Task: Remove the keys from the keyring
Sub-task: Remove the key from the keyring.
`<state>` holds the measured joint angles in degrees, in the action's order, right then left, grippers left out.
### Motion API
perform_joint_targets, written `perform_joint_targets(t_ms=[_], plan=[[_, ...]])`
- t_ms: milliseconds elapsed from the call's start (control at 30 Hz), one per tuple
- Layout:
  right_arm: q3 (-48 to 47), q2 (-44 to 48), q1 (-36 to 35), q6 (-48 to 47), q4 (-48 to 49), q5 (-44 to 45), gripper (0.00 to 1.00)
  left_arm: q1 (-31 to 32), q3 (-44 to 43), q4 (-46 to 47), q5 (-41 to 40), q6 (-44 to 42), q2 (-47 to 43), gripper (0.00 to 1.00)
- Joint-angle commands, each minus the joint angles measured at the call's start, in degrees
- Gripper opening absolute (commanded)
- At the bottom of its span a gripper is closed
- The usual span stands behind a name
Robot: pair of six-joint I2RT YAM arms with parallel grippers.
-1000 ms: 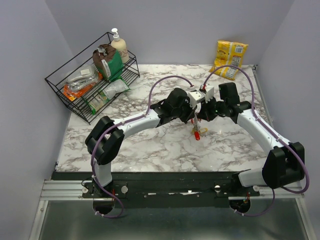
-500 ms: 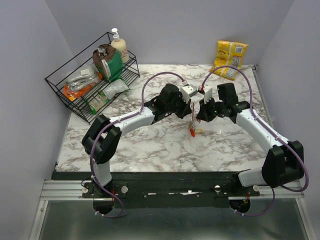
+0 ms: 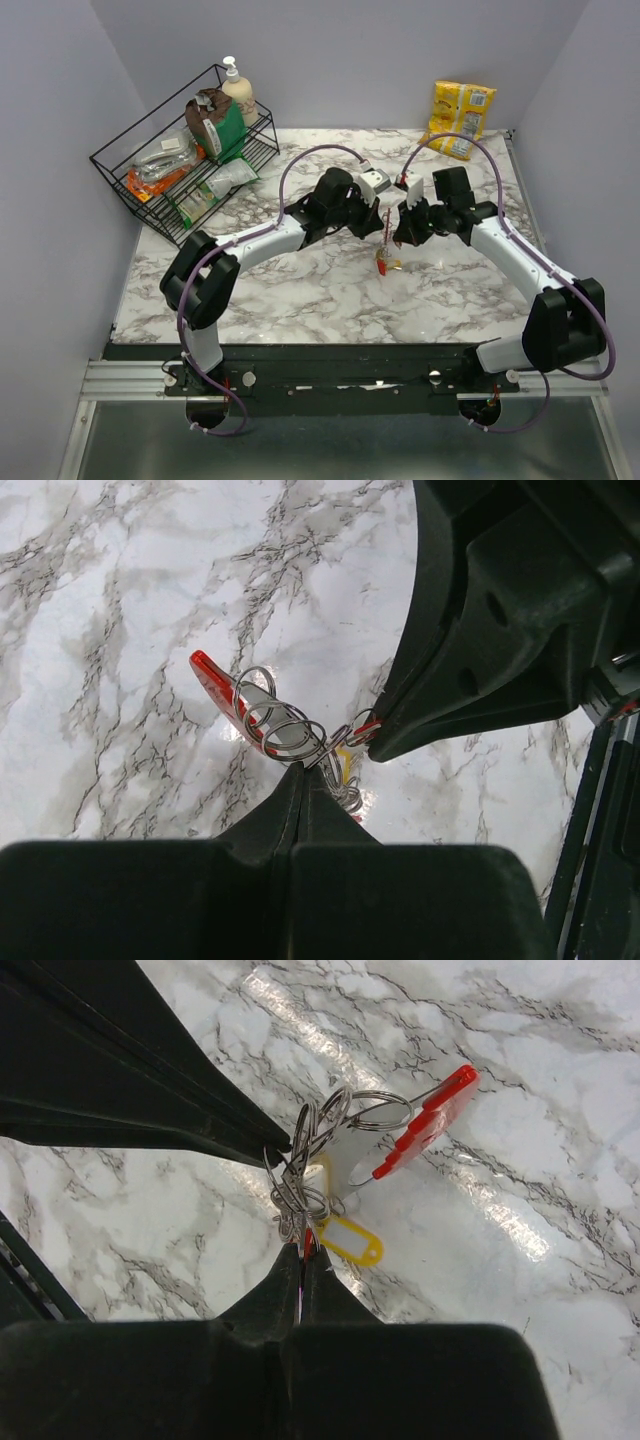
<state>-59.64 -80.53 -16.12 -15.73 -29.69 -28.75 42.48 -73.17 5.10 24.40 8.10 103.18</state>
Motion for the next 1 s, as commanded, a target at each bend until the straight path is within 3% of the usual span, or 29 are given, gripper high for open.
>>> perform_joint_targets(t_ms=[0, 533, 667, 967], plan=[[-0.83, -1.64, 0.30, -1.67, -2.65, -0.16, 0.01, -1.08, 0.13, 3.60, 1.79, 1.57, -3.07, 0.00], [-1.36, -2.00, 0.21, -3.26, -3.62, 0.01, 0.01, -1.70, -0.13, 3.43, 4.16, 2.89, -2.98, 0.00], [-1.18, -1.38, 0.21, -3.70, -3.62, 0.63, 0.01, -1.61, -0.92, 2.28, 4.95, 1.75, -3.07, 0.11], [-2.68, 0.20, 0.21, -4.75, -4.85, -0.34, 0.01, -1.08, -1.54, 1.31, 8.90, 0.25, -2.54, 0.17]])
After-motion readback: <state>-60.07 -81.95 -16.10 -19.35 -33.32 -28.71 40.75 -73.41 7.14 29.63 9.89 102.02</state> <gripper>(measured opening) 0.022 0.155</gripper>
